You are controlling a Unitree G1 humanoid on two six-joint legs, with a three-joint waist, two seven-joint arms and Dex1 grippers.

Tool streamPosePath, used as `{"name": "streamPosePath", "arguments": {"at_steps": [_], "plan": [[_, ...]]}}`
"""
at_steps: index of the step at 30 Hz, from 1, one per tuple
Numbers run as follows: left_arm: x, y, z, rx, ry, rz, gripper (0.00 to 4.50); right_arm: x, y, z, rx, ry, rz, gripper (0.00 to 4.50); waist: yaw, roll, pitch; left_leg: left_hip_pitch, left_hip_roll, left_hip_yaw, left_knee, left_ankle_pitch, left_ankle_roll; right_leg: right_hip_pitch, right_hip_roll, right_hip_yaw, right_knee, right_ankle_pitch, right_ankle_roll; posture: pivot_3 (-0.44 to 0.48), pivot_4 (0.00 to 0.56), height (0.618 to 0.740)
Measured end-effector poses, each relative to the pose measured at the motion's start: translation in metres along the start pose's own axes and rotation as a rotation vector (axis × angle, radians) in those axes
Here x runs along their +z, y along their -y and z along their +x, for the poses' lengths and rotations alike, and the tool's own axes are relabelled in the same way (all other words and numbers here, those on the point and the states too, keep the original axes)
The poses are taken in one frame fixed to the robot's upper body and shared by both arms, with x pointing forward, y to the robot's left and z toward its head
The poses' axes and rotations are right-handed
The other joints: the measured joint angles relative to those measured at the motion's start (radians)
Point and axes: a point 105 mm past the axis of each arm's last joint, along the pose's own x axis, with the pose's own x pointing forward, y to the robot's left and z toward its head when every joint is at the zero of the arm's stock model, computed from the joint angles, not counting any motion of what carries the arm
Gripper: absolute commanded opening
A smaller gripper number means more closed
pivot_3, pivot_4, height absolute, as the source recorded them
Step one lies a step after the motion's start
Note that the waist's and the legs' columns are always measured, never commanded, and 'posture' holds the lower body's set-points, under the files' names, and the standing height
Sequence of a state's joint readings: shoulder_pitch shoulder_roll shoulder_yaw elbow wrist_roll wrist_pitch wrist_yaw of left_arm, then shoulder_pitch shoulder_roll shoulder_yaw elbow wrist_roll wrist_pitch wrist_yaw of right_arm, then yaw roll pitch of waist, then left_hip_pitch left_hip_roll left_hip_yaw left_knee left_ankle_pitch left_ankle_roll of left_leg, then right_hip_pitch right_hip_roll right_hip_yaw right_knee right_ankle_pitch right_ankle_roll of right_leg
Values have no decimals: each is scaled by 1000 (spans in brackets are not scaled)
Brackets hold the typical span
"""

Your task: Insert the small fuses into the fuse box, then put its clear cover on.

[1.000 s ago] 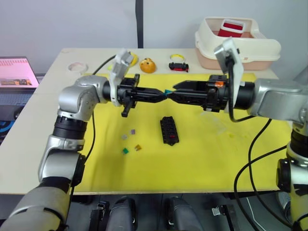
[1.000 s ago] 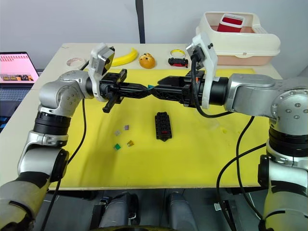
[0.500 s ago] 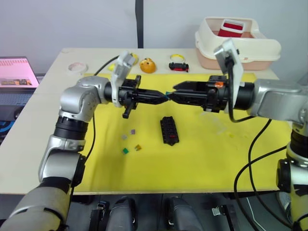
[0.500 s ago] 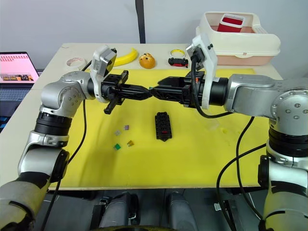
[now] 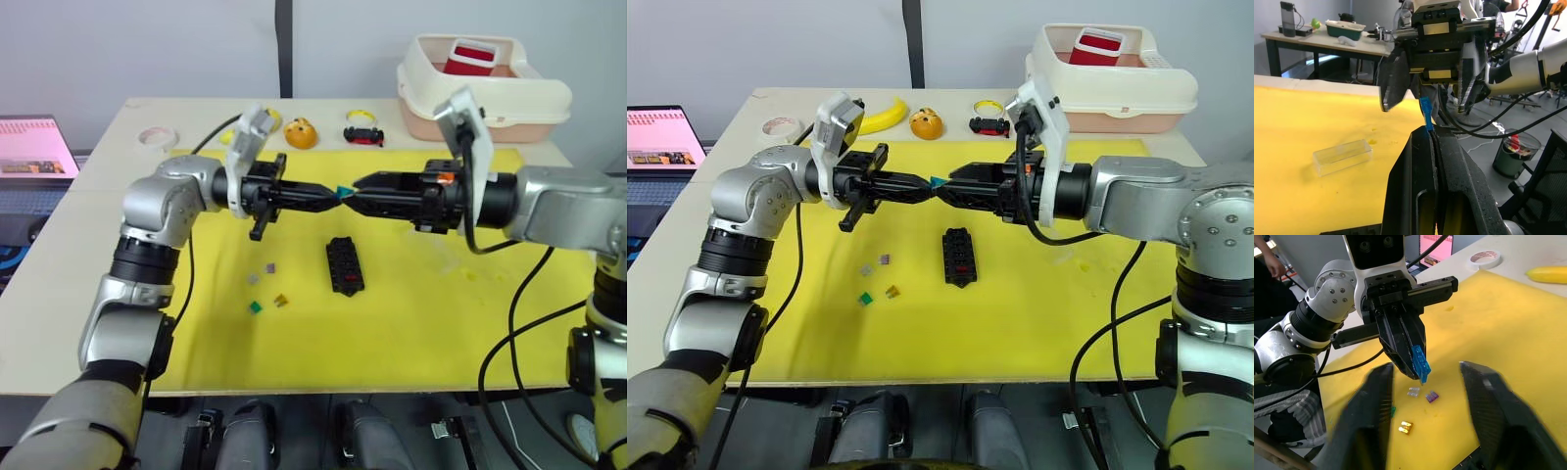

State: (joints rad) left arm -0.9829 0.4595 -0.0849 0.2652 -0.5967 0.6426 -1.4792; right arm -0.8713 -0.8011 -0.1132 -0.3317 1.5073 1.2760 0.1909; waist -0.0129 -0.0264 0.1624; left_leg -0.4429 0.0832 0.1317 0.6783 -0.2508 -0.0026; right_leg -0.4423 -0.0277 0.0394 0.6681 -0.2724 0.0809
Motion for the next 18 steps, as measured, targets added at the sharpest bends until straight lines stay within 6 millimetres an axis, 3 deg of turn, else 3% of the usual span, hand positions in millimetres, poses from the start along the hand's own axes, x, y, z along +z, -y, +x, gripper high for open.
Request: {"name": "streamPosePath", "arguments": {"at_steps": [1, 2, 12, 15, 18], "plan": [[0, 0, 0, 0, 0, 0, 0, 0, 0, 0, 0, 0, 0, 202, 0, 0, 0, 0, 0, 0, 0, 0, 0, 0, 0, 0, 0, 0, 0, 0, 150, 739], [-1, -1, -1, 9, -6, -1, 0, 0, -2, 0, 8, -1, -3, 45, 0, 0, 0, 0, 0, 0, 0, 0, 0, 0, 0, 0, 0, 0, 0, 0, 150, 739], [-4, -1, -2, 14, -33, -9, 0, -3, -3, 2, 9, -13, -6, 45, 0, 0, 0, 0, 0, 0, 0, 0, 0, 0, 0, 0, 0, 0, 0, 0, 150, 739], [-9, -4, -2, 37, -74, -37, 828, -4, -3, 3, 10, -19, -9, 0, 1, 0, 0, 0, 0, 0, 0, 0, 0, 0, 0, 0, 0, 0, 0, 0, 150, 739], [-16, -6, -5, 62, -125, -58, 2260, -3, -4, 3, 13, -20, -21, 0, 0, 0, 0, 0, 0, 0, 0, 0, 0, 0, 0, 0, 0, 0, 0, 0, 150, 739]]}}
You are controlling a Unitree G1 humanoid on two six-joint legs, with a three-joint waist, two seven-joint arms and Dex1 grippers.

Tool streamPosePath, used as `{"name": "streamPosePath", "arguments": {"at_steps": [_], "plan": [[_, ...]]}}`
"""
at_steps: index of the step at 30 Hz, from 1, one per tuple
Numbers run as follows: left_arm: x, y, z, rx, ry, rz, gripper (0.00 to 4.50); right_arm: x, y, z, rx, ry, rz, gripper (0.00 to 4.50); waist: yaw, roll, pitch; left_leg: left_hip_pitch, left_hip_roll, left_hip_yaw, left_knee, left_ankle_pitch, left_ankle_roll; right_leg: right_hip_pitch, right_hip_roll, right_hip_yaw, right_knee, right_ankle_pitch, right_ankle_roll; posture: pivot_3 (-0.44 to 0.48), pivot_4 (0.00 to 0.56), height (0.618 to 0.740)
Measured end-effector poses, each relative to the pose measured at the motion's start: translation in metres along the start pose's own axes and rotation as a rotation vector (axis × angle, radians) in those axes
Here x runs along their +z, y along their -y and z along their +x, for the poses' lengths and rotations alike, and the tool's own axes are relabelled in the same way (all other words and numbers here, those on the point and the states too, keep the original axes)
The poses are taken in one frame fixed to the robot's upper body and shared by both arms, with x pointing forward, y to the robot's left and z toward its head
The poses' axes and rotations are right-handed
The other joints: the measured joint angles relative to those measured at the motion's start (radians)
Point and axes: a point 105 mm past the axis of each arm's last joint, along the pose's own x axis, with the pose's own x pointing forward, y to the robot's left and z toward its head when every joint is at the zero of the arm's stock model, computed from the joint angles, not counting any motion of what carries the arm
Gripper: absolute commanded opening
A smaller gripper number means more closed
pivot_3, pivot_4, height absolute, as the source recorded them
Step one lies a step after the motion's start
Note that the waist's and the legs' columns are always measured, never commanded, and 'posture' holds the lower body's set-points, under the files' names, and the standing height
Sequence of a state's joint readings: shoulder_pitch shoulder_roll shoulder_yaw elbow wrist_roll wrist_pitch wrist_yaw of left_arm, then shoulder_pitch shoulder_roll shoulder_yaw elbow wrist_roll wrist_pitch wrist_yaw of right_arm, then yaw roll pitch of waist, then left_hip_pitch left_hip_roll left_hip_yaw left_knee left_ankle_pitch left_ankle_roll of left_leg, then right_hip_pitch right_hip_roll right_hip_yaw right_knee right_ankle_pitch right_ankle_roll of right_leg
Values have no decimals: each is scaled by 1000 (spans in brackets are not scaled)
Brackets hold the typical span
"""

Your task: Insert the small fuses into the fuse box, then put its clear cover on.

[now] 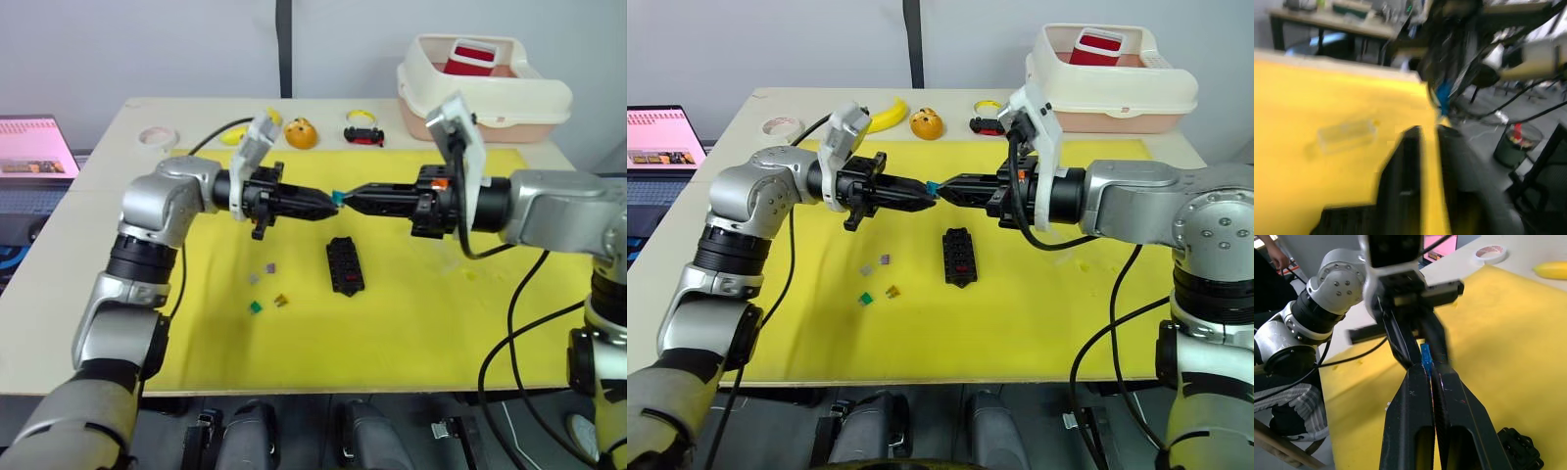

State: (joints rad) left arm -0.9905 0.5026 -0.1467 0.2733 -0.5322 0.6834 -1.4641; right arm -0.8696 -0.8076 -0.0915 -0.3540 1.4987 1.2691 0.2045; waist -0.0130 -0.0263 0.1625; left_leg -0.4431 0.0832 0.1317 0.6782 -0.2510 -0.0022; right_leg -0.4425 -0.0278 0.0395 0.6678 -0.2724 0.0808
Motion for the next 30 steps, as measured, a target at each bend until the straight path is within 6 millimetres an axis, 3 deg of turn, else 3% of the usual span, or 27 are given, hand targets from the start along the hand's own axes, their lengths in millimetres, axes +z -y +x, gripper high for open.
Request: {"name": "streamPosePath", "arguments": {"at_steps": [4, 5, 14, 25, 30], "plan": [[-6, 5, -11, -4, -97, 37, 4292, 0, 1, -9, -38, -35, -122, 0, 0, 0, 0, 0, 0, 0, -1, 0, 1, -1, 0, 0, -1, 0, 0, 0, 150, 739], [-7, 6, -15, 2, -119, 52, 4425, -1, 3, -12, -52, -40, -170, 0, 0, 0, 0, 0, 0, 0, -1, 0, 1, -1, 0, 0, -1, 0, 0, 0, 150, 739], [-46, 10, -15, 39, -268, 145, 4425, -47, 22, -14, 32, -100, -400, 0, 2, 0, 0, 0, 0, 1, 1, -1, 1, 0, 0, 0, -2, 0, 0, 0, 150, 739], [-82, 11, -13, 151, -336, 147, 4425, -76, 45, -3, 100, -79, -439, 0, 4, 0, 0, 0, 0, 1, 1, -1, 1, 0, 0, 0, -1, 0, 0, 0, 150, 739], [-85, 11, -12, 176, -351, 162, 4425, -92, 53, 1, 126, -112, -440, 0, 4, 0, 0, 0, 0, 1, 2, -1, 1, 1, 0, 0, -1, 0, 0, 0, 150, 739]]}}
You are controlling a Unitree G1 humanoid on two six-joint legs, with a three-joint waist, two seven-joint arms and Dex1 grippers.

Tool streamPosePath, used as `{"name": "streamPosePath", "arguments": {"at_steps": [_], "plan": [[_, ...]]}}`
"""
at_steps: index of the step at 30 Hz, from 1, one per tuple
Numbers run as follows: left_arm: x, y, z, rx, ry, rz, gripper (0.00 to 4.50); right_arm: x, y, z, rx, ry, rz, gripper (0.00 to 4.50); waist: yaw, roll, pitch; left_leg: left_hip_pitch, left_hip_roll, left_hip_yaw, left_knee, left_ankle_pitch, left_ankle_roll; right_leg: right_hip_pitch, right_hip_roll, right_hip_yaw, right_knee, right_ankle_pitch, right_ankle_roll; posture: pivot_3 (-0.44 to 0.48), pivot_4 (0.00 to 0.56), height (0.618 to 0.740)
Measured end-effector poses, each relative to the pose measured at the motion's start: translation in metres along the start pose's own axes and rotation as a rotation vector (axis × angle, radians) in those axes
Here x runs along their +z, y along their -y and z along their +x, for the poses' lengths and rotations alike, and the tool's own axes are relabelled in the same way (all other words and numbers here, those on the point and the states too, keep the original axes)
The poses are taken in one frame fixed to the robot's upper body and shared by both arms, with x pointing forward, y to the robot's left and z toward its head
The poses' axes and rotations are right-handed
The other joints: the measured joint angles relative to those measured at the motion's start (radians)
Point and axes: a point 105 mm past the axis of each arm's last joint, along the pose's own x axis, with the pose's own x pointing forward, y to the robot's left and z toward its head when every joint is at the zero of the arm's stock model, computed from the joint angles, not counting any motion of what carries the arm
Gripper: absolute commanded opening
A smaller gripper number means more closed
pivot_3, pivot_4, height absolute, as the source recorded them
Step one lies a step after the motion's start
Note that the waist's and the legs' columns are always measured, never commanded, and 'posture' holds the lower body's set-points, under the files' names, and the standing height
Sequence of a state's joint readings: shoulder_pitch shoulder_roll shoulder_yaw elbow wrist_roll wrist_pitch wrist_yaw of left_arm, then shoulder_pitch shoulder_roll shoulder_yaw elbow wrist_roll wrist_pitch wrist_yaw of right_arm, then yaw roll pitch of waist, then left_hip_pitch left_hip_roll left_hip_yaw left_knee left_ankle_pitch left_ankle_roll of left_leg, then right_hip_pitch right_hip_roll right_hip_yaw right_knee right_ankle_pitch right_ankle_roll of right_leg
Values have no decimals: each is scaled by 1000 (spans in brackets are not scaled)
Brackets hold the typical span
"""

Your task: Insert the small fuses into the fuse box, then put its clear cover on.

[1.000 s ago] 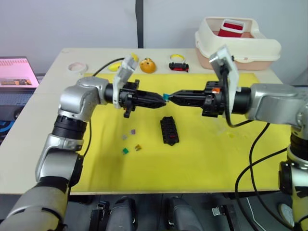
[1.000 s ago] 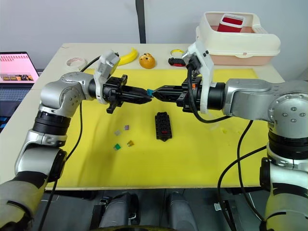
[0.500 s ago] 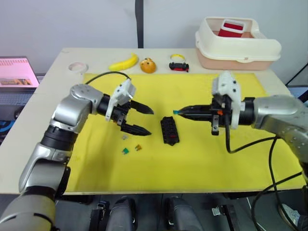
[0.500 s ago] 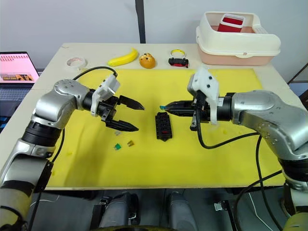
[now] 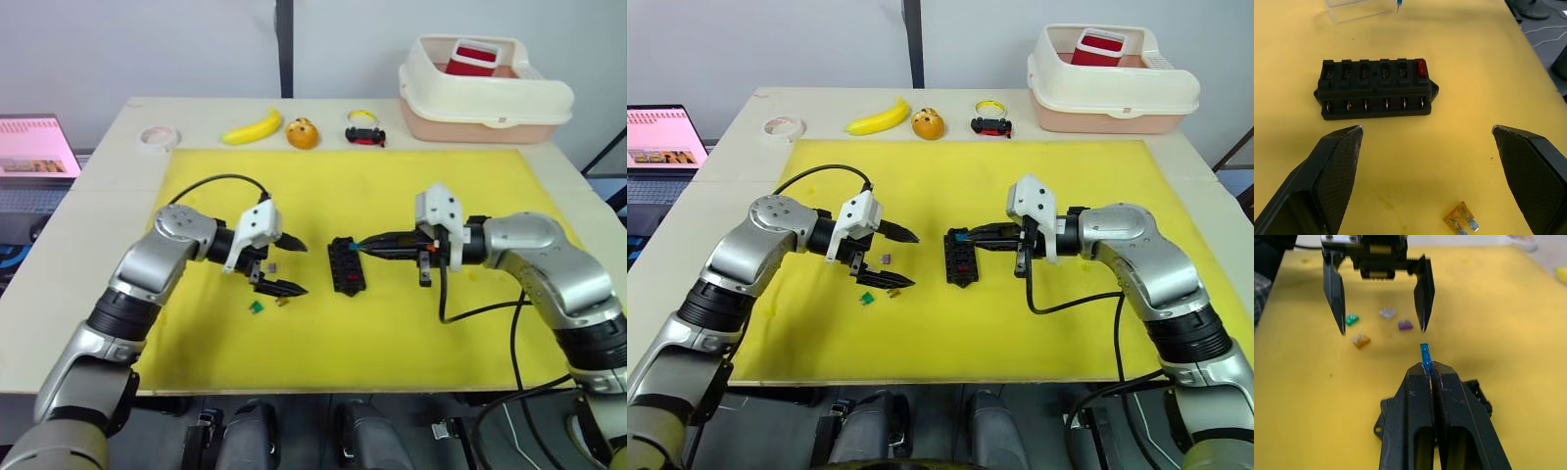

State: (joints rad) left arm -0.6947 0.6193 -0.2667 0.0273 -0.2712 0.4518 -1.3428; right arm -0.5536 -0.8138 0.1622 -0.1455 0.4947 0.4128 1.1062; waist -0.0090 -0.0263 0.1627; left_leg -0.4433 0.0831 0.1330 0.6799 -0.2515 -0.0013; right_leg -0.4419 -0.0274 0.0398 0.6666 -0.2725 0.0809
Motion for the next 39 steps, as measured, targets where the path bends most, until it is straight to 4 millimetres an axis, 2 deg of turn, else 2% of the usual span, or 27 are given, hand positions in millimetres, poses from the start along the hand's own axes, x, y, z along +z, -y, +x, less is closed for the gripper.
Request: {"name": "streamPosePath", "arguments": {"at_steps": [6, 19, 28, 39], "plan": [[-1, 3, 4, 12, 5, -6, 4425, -15, 0, 5, 45, -7, 12, 0, -1, 0, 0, 0, 0, 0, 0, 0, 0, 0, 0, 0, 0, 0, 0, 0, 150, 739], [-6, 5, 10, 1, -19, -5, 4425, -21, -3, 11, 94, -7, 1, 0, -1, 0, 0, 0, 0, 0, 0, 0, 0, 0, 0, 0, 1, 0, 0, 0, 150, 739], [-6, 6, 10, -6, -23, 1, 4425, -35, -1, 11, 92, -52, -5, 0, -1, 0, 0, 1, 0, 0, 0, 0, 0, 0, 0, 0, 1, 0, 0, 0, 150, 739], [-7, 5, 9, -1, -29, 1, 4425, -38, 0, 17, 92, -60, -23, 0, -1, 0, 0, 1, 0, 0, 1, 0, 0, 0, 0, 0, 1, 0, 0, 0, 150, 739]]}}
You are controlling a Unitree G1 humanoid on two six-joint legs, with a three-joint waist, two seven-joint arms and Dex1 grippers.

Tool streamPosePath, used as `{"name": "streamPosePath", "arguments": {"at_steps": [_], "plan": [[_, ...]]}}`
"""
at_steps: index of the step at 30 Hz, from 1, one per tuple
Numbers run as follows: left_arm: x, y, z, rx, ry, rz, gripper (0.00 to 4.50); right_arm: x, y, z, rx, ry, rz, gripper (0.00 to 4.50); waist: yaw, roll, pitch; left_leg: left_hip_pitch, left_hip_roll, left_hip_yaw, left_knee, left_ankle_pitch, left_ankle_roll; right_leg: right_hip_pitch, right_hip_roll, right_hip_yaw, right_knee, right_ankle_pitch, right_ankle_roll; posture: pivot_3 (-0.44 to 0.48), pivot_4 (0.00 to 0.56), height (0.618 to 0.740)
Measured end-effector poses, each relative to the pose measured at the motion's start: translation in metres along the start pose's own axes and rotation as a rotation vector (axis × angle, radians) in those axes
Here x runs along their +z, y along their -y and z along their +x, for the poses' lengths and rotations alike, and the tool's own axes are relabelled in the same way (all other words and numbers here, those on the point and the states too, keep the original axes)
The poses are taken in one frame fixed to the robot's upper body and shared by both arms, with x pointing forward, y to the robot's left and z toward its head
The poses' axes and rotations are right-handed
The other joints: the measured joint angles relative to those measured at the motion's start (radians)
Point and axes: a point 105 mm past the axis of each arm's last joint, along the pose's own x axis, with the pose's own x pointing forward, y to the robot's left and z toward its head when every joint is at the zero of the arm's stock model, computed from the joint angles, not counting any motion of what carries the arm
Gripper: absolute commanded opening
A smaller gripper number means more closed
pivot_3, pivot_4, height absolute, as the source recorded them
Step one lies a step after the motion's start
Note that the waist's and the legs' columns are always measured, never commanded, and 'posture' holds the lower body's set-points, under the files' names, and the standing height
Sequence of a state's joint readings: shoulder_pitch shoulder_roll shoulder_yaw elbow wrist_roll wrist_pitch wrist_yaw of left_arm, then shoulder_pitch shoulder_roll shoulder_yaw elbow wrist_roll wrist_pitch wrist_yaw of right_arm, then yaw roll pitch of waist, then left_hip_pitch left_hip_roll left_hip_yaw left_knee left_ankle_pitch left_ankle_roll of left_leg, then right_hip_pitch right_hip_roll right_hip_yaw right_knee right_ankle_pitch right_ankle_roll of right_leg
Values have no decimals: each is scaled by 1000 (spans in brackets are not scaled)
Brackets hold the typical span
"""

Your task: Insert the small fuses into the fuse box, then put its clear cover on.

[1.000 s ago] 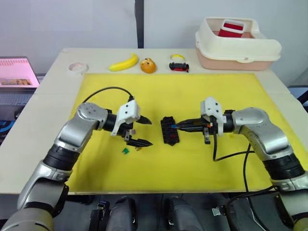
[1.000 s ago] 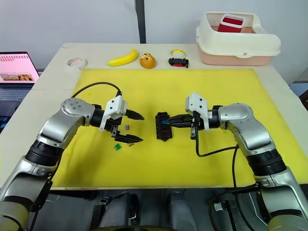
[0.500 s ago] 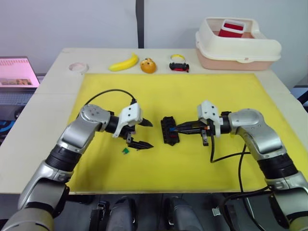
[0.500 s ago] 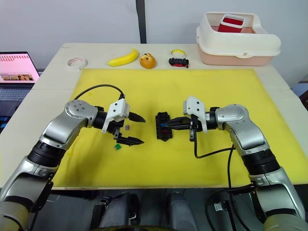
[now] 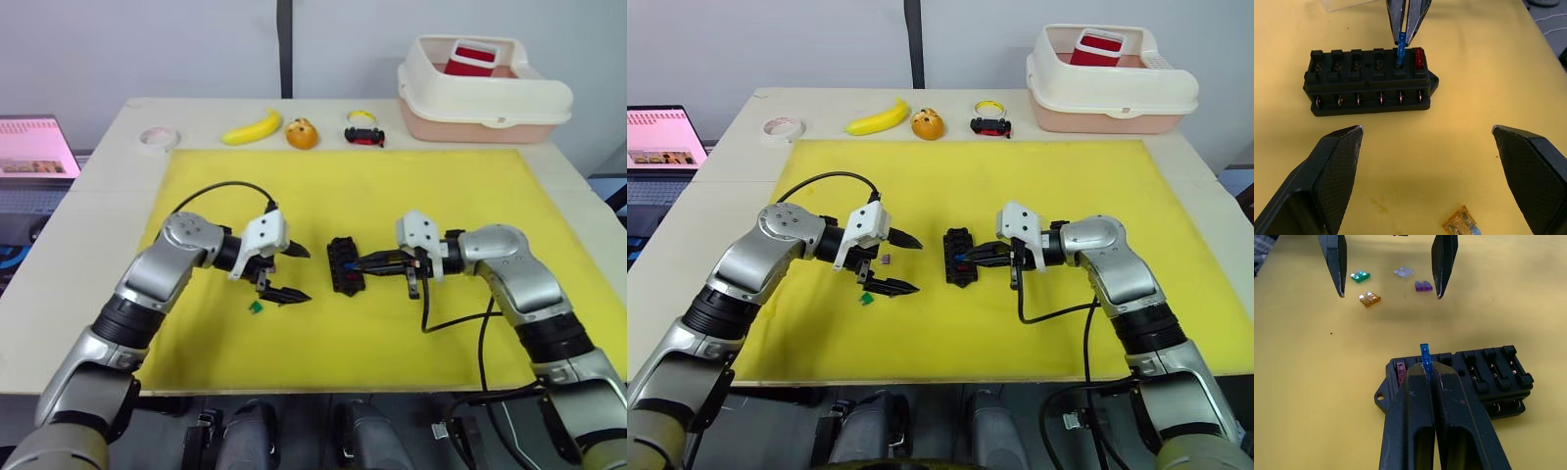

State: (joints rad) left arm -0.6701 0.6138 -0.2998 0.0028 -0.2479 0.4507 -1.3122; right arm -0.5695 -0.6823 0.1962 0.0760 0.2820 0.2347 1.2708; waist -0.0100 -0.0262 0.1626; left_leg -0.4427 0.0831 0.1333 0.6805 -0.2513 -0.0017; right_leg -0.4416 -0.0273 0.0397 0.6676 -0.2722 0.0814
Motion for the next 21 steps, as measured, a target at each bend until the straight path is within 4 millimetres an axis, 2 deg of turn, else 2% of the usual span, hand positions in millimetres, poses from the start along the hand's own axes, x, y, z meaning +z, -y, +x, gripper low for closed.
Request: {"name": "streamPosePath", "arguments": {"at_steps": [21], "plan": [[0, -1, -1, 10, -5, 2, 4425, -4, 0, 4, 28, -52, -32, 0, -1, 0, 0, 0, 0, 0, 0, 0, 0, 0, 0, 0, 0, 0, 0, 0, 150, 739]]}}
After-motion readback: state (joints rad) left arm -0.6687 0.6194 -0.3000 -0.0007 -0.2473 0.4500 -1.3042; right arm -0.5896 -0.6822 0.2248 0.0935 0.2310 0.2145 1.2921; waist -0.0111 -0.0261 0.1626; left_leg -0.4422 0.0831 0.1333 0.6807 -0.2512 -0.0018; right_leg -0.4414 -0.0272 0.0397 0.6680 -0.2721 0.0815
